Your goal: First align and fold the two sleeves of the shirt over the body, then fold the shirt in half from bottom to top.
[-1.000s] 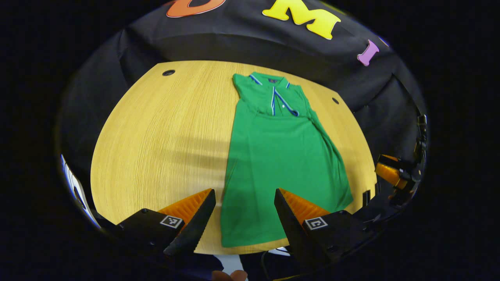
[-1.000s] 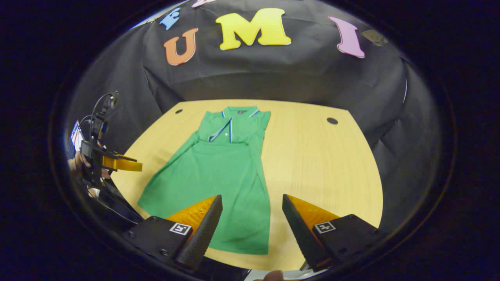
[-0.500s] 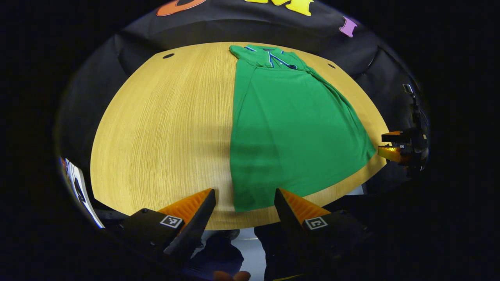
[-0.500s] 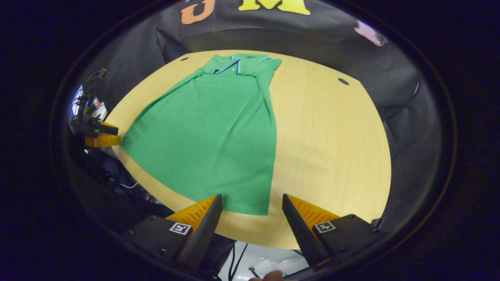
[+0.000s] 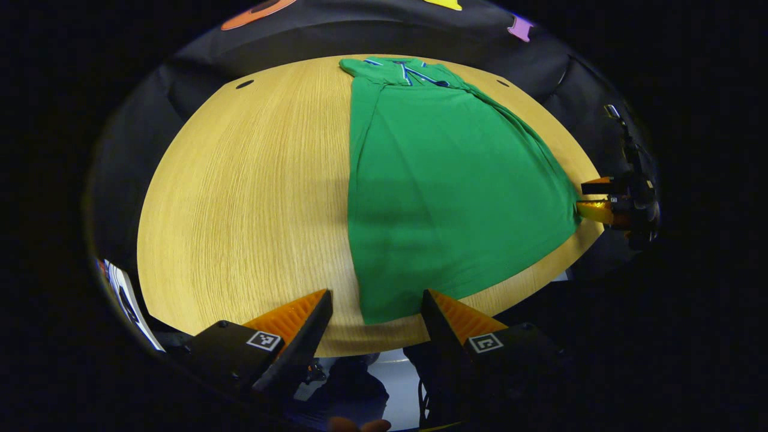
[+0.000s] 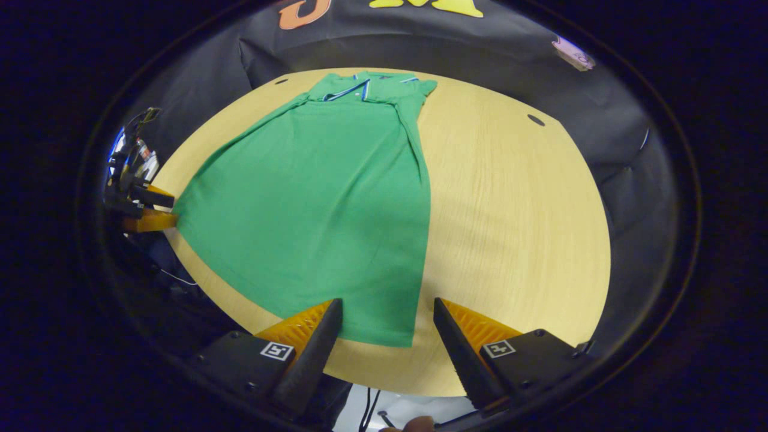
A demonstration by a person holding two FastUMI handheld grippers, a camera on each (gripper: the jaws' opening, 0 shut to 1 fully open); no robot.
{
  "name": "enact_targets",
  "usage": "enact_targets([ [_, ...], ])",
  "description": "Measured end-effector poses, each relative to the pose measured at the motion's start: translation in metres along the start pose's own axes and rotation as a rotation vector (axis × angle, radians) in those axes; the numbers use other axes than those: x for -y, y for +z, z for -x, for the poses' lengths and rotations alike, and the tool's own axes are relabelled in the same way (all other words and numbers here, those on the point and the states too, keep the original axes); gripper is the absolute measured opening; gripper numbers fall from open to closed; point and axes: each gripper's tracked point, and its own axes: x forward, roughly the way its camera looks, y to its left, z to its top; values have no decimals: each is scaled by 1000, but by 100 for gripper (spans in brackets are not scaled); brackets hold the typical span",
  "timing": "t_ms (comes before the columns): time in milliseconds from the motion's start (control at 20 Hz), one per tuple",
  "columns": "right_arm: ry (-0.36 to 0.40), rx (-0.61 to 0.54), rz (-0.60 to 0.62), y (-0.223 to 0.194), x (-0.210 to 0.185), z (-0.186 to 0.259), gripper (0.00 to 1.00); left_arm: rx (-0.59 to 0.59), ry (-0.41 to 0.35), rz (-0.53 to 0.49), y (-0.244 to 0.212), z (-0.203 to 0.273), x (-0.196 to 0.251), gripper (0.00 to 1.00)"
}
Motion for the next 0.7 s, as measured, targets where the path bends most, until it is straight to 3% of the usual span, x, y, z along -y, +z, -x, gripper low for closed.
enact_targets([
  [100,3,3,-13,8,0,-7,94,-7,29,-42,-1,-1,-1,98],
  [150,5,5,-3,11,0,-10,97,-1,37,-63,0,-2,0,98],
  [350,7,-4,-10,12,0,-11,95,2,49,-21,0,-4,4,92],
  [450,10,-1,-13,15,-4,-10,66,19,46,-41,4,-4,11,78],
  [600,28,-3,-35,18,-10,-13,21,48,45,-32,13,-9,13,17],
  [650,35,-3,-48,19,-10,-12,5,52,46,-12,13,-9,13,12],
  [700,45,-6,-60,20,-9,-11,5,54,44,3,12,-8,14,6],
])
